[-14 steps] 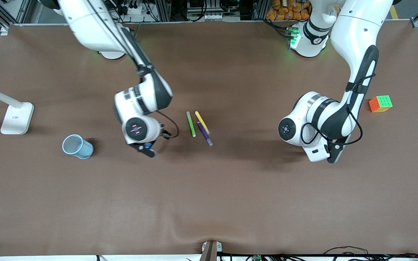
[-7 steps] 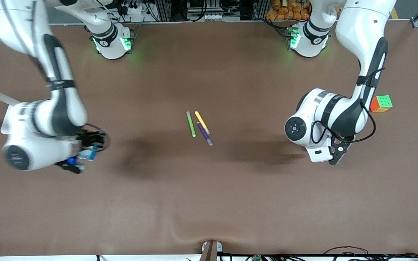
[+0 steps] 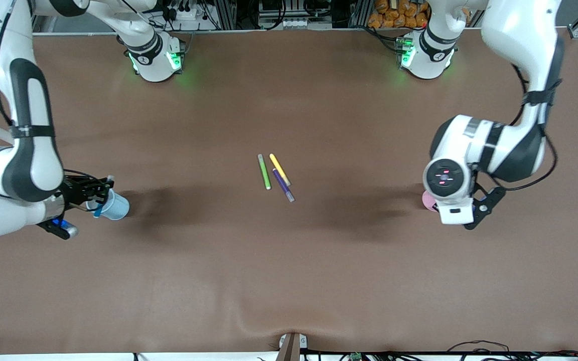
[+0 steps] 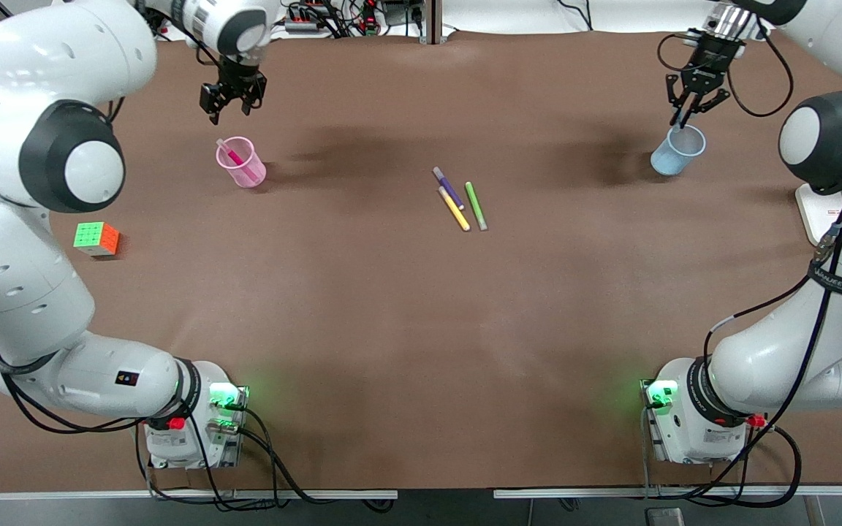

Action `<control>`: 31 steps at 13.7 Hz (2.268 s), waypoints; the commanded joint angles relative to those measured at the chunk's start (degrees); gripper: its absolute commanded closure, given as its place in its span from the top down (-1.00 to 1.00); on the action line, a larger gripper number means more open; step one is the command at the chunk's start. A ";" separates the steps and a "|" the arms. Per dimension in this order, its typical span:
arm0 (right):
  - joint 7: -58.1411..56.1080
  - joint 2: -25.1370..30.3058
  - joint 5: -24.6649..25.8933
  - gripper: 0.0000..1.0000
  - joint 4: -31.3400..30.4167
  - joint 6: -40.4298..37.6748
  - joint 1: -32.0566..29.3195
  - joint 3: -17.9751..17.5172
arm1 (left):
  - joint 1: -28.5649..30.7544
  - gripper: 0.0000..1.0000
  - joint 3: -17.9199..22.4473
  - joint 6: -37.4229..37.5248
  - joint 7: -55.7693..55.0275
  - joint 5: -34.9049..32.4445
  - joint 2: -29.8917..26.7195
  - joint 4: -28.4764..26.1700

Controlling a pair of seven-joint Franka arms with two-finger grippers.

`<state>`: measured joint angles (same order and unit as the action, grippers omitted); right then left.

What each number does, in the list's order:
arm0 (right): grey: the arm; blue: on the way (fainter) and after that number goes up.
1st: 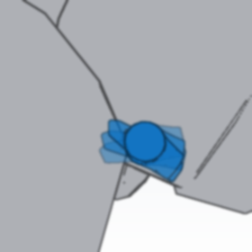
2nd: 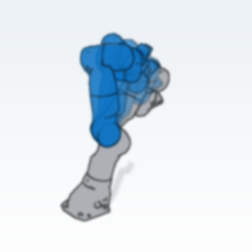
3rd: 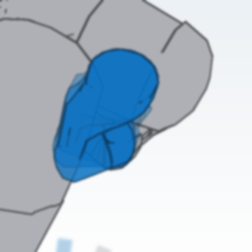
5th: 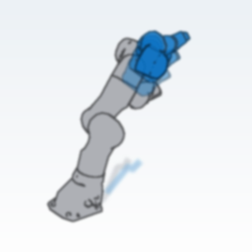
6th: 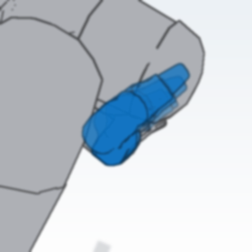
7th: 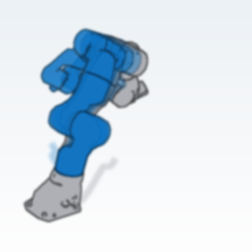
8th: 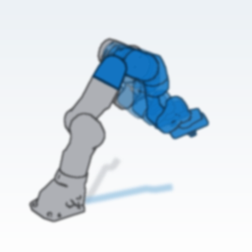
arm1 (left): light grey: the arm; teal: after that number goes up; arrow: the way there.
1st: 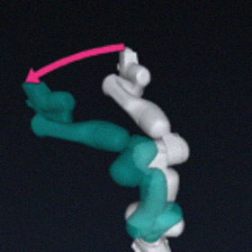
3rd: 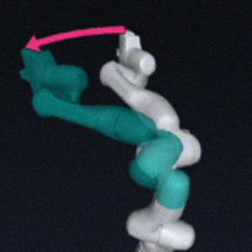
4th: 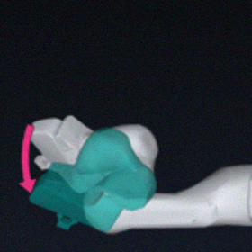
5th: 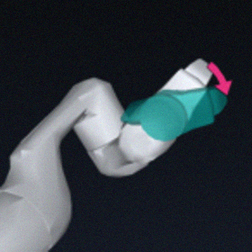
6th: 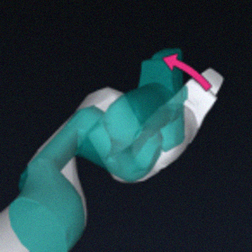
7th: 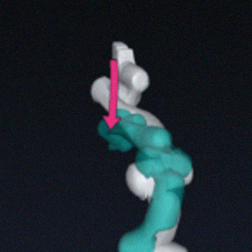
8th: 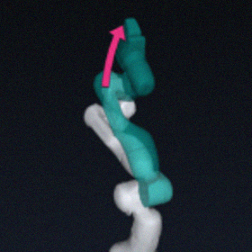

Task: Place pink and blue markers in matching cups
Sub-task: 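Carry the pink marker into the pink cup while the right gripper carries blue, then release the blue marker into the blue cup with the right gripper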

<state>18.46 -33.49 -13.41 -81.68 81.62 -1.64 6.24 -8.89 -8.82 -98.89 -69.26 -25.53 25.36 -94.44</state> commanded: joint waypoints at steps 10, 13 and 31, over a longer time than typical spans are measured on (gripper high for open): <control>-1.50 -5.44 -10.58 -1.00 -1.81 -4.46 -8.47 -1.32 | 10.46 0.71 -0.41 0.89 35.84 20.69 -10.76 -0.31; -2.20 -5.62 -10.76 -1.00 -1.81 -4.28 -9.17 -1.23 | 10.73 0.71 -0.41 2.38 41.21 21.57 -12.78 -0.31; -2.91 -7.99 -12.43 1.00 1.78 -2.17 -10.40 -1.23 | 9.16 1.00 5.99 8.80 61.61 27.02 -28.95 0.93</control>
<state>15.83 -41.28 -25.26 -82.36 80.32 -11.03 5.78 2.41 -5.27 -91.08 -8.62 0.44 -0.98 -92.99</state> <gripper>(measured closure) 0.313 0.000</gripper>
